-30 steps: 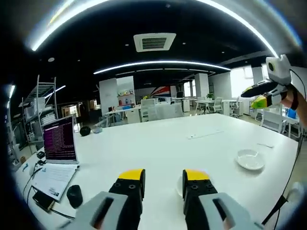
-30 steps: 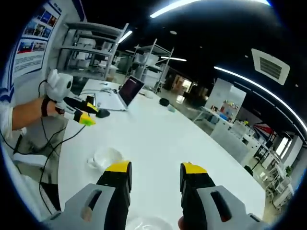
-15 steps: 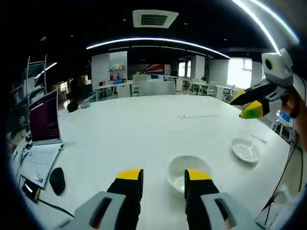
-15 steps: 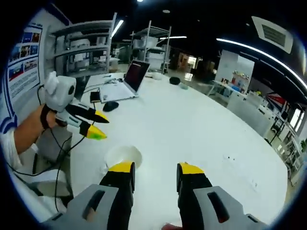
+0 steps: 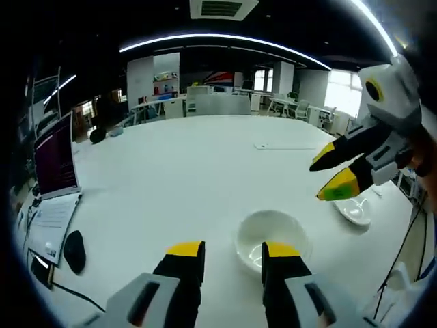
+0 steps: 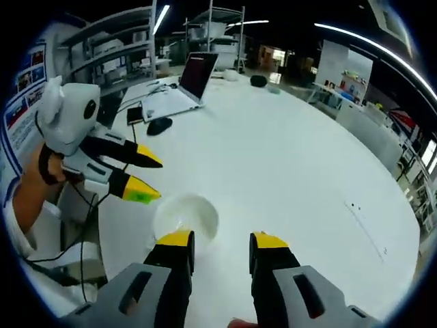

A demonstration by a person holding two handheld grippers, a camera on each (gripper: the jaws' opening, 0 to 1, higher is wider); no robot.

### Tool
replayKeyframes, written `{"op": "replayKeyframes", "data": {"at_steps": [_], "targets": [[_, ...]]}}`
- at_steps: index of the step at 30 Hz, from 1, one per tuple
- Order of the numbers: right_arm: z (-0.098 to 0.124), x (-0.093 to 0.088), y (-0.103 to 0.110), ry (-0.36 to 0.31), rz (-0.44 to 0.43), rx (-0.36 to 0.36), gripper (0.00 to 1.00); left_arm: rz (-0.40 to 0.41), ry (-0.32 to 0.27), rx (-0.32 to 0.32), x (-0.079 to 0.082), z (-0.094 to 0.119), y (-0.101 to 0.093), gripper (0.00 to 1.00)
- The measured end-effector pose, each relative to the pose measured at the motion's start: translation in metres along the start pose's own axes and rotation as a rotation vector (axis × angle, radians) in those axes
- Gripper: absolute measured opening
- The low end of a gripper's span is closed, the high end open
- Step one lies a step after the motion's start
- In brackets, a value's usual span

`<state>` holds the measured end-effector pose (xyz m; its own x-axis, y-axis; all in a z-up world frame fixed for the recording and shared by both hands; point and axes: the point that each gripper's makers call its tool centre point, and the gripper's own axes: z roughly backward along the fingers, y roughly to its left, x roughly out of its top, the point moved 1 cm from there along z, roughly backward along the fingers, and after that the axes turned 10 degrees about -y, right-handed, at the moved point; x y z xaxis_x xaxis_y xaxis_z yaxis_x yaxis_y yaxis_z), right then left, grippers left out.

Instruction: Tidy tabletop coffee trays, cups and spoons，present forward

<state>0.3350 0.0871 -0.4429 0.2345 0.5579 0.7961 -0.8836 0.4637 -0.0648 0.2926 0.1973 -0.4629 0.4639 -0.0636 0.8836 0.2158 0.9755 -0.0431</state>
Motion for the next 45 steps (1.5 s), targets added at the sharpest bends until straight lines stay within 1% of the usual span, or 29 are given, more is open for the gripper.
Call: {"op": "replayKeyframes", "data": {"at_steps": [2,3,4,7,8,9,10,13,16,19,21,22,26,29,30,31,33,37,39,41,43,45], "targets": [[-0.005,-0.003,0.001,0.029,0.013,-0.007,0.33,-0.005,0.014,0.005,-0.001,0.000,0.002,0.35],[-0.008,-0.003,0.002,0.031,0.015,-0.008,0.32,-0.003,0.028,-0.006,-0.003,-0.001,0.000,0.35],[-0.010,-0.006,0.004,0.056,0.010,-0.003,0.31,0.004,0.041,-0.011,-0.004,-0.005,-0.002,0.35],[-0.019,-0.011,0.009,0.095,-0.003,0.007,0.31,0.001,0.068,-0.016,-0.010,-0.009,-0.008,0.35],[-0.022,-0.015,0.009,0.116,-0.004,0.005,0.31,0.001,0.079,-0.023,-0.011,-0.012,-0.006,0.35],[-0.026,-0.015,0.010,0.114,-0.004,0.005,0.31,0.008,0.085,-0.028,-0.012,-0.014,-0.007,0.35],[-0.028,-0.017,0.009,0.127,-0.010,-0.004,0.31,0.014,0.104,-0.032,-0.015,-0.015,-0.009,0.35],[-0.033,-0.023,0.006,0.160,-0.013,-0.023,0.30,0.016,0.111,-0.020,-0.017,-0.016,-0.010,0.35],[-0.037,-0.028,0.004,0.181,-0.020,-0.028,0.29,0.011,0.133,-0.010,-0.021,-0.016,-0.010,0.35],[-0.041,-0.031,0.008,0.209,-0.049,-0.025,0.28,0.010,0.151,-0.003,-0.025,-0.017,-0.012,0.35],[-0.043,-0.033,0.010,0.226,-0.051,-0.032,0.26,0.011,0.163,-0.001,-0.028,-0.018,-0.013,0.34],[-0.044,-0.034,0.010,0.233,-0.043,-0.033,0.26,0.019,0.175,-0.004,-0.029,-0.021,-0.010,0.34],[-0.048,-0.039,0.012,0.260,-0.061,-0.034,0.25,0.034,0.185,0.002,-0.031,-0.023,-0.009,0.34],[-0.051,-0.045,0.010,0.286,-0.068,-0.043,0.24,0.035,0.197,0.005,-0.034,-0.024,-0.011,0.34],[-0.052,-0.047,0.008,0.290,-0.077,-0.045,0.24,0.035,0.202,0.005,-0.032,-0.029,-0.004,0.34],[-0.052,-0.048,0.008,0.290,-0.085,-0.045,0.23,0.041,0.205,0.009,-0.031,-0.031,-0.002,0.33],[-0.052,-0.048,0.011,0.286,-0.092,-0.039,0.21,0.061,0.198,0.015,-0.031,-0.032,-0.001,0.33],[-0.053,-0.052,0.012,0.297,-0.082,-0.040,0.18,0.062,0.215,0.001,-0.037,-0.034,-0.003,0.30],[-0.055,-0.053,0.014,0.300,-0.099,-0.034,0.18,0.066,0.217,0.006,-0.038,-0.036,-0.002,0.30],[-0.055,-0.054,0.015,0.301,-0.108,-0.030,0.16,0.072,0.217,0.009,-0.038,-0.039,-0.002,0.27],[-0.056,-0.055,0.016,0.305,-0.116,-0.040,0.16,0.087,0.218,0.010,-0.038,-0.040,-0.002,0.24],[-0.055,-0.055,0.015,0.307,-0.127,-0.052,0.14,0.085,0.216,0.008,-0.037,-0.042,-0.003,0.20]]}}
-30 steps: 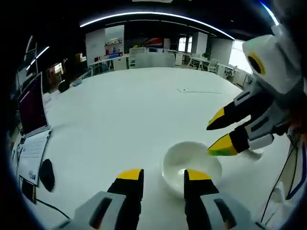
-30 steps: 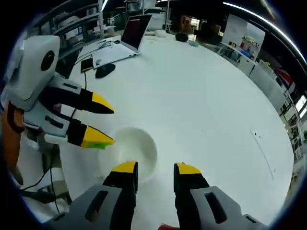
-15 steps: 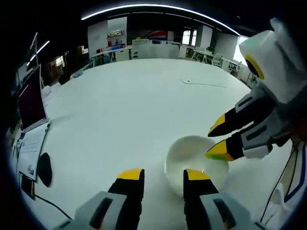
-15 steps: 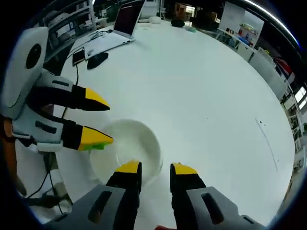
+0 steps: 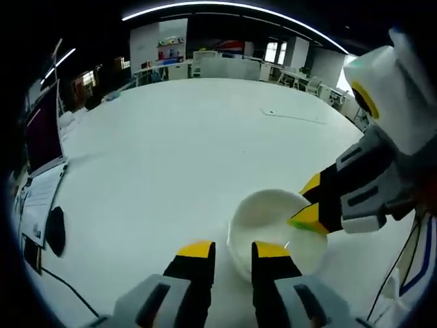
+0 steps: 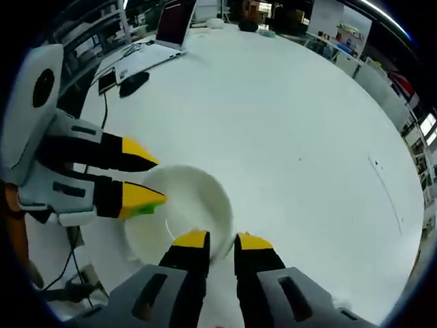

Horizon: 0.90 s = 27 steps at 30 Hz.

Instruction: Tidy tabletop coffee trays, cups and spoons，present forward

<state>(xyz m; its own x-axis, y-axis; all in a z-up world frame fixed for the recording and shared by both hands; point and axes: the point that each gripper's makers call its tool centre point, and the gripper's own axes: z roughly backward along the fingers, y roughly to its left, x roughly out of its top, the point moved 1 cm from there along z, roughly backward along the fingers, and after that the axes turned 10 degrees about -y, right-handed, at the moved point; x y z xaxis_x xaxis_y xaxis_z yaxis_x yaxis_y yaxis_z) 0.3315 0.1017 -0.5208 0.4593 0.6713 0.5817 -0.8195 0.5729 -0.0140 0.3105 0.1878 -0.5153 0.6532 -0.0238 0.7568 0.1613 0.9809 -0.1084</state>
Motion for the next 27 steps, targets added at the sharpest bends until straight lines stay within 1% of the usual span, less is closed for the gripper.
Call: {"op": "replayKeyframes", "data": {"at_steps": [1,3,9,10,12,14,15,17,24,27], "targets": [[0.0000,0.0002,-0.0008,-0.001,-0.019,-0.006,0.14,-0.001,-0.003,-0.001,0.0007,-0.0005,-0.0005,0.17],[-0.0001,0.0003,-0.0019,-0.011,-0.040,-0.018,0.13,-0.017,-0.010,0.027,0.0033,-0.0026,0.0012,0.16],[0.0013,-0.0001,-0.0041,-0.018,-0.112,-0.040,0.10,0.008,-0.018,0.049,0.0062,-0.0044,0.0053,0.12],[0.0013,0.0000,-0.0040,-0.018,-0.114,-0.041,0.09,0.009,-0.019,0.052,0.0068,-0.0046,0.0059,0.12],[0.0015,0.0010,-0.0044,-0.019,-0.121,-0.049,0.08,0.012,-0.021,0.059,0.0047,-0.0022,0.0008,0.11],[0.0017,0.0014,-0.0046,-0.018,-0.124,-0.057,0.08,0.008,-0.020,0.070,0.0051,-0.0017,0.0005,0.11],[0.0017,0.0015,-0.0048,-0.019,-0.123,-0.060,0.08,-0.013,-0.025,0.072,0.0063,-0.0017,0.0014,0.11],[0.0018,0.0019,-0.0050,-0.019,-0.123,-0.066,0.08,-0.001,-0.025,0.080,0.0082,-0.0017,0.0033,0.09],[0.0054,-0.0003,-0.0046,0.006,-0.127,-0.070,0.07,0.008,-0.004,0.085,0.0104,0.0011,0.0015,0.08],[0.0060,0.0003,-0.0048,0.006,-0.132,-0.072,0.06,0.002,0.000,0.093,0.0101,0.0012,0.0021,0.07]]}}
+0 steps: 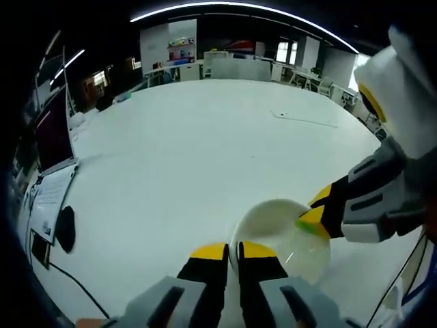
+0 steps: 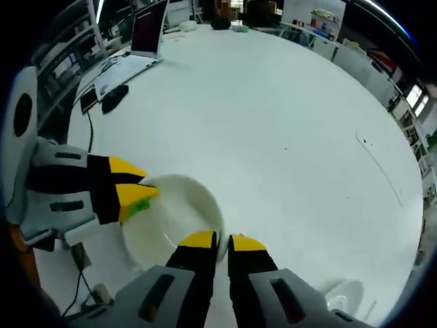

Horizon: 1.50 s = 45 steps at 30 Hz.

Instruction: Tidy tabletop coffee trays, cups and spoons，present forward

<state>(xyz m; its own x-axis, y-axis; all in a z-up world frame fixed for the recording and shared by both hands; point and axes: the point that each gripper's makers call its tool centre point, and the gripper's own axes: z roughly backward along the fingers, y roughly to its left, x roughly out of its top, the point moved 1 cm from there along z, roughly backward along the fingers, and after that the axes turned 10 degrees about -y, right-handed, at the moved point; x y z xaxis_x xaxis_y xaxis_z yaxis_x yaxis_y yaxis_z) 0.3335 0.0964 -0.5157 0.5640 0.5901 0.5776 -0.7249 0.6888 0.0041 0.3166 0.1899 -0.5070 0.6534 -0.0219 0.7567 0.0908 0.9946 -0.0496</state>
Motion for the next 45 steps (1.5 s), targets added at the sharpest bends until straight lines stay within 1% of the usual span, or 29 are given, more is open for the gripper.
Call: {"op": "replayKeyframes", "data": {"at_steps": [4,6,10,15,18,24,29,34,38,45], "targets": [[0.001,0.001,0.000,-0.002,-0.009,-0.008,0.06,0.022,0.005,0.002,0.001,0.000,0.002,0.07],[0.002,0.002,-0.001,-0.002,-0.009,-0.013,0.05,0.023,0.005,0.000,0.001,0.001,0.001,0.06],[0.003,0.001,-0.001,0.021,-0.004,-0.021,0.05,0.032,0.018,0.000,0.002,0.001,0.000,0.06],[0.006,0.003,-0.005,0.019,0.004,-0.034,0.05,0.037,0.016,-0.008,0.005,0.001,-0.003,0.05],[0.008,0.003,-0.007,0.020,0.001,-0.031,0.05,0.027,0.006,-0.006,0.009,0.001,-0.005,0.05],[0.013,0.003,-0.012,0.019,0.005,-0.037,0.05,0.017,0.007,-0.013,0.013,0.001,-0.011,0.05],[0.023,0.002,-0.018,0.003,0.011,-0.048,0.05,0.010,-0.002,-0.018,0.020,0.001,-0.017,0.05],[0.031,0.003,-0.025,0.005,0.012,-0.060,0.05,0.002,-0.012,-0.029,0.026,0.004,-0.028,0.05],[0.041,0.002,-0.038,0.001,0.004,-0.079,0.05,-0.007,-0.018,-0.044,0.032,0.004,-0.041,0.05],[0.062,-0.009,-0.064,0.009,-0.031,-0.110,0.05,-0.029,-0.029,-0.090,0.046,0.003,-0.074,0.05]]}}
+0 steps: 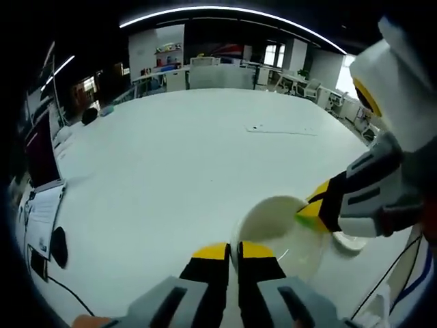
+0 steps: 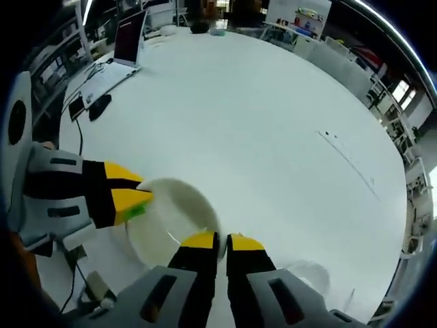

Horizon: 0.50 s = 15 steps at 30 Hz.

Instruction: Tidy tabletop coffee trays, cups and spoons，present forward

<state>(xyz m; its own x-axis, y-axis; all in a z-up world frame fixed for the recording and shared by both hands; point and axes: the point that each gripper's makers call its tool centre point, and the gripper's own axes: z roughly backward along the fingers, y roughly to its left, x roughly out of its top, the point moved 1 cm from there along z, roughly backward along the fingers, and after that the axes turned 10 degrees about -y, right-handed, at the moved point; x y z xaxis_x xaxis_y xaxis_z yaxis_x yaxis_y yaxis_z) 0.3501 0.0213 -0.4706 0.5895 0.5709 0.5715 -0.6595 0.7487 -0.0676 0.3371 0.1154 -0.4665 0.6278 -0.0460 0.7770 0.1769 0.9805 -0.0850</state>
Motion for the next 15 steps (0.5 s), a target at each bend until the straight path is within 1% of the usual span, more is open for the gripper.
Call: {"op": "replayKeyframes", "data": {"at_steps": [5,6,10,12,15], "targets": [[0.013,-0.012,-0.022,0.012,-0.015,-0.025,0.04,-0.020,0.002,-0.038,0.006,-0.004,-0.028,0.05],[0.016,-0.014,-0.027,0.012,-0.029,-0.028,0.04,-0.022,0.003,-0.044,0.006,-0.005,-0.032,0.05],[0.027,-0.026,-0.045,0.017,-0.046,-0.050,0.05,-0.042,0.006,-0.081,0.014,-0.009,-0.057,0.05],[0.028,-0.025,-0.060,0.019,-0.057,-0.065,0.05,-0.055,0.013,-0.094,0.015,-0.011,-0.069,0.05],[0.036,-0.035,-0.070,0.024,-0.064,-0.081,0.05,-0.072,0.017,-0.112,0.017,-0.014,-0.086,0.05]]}}
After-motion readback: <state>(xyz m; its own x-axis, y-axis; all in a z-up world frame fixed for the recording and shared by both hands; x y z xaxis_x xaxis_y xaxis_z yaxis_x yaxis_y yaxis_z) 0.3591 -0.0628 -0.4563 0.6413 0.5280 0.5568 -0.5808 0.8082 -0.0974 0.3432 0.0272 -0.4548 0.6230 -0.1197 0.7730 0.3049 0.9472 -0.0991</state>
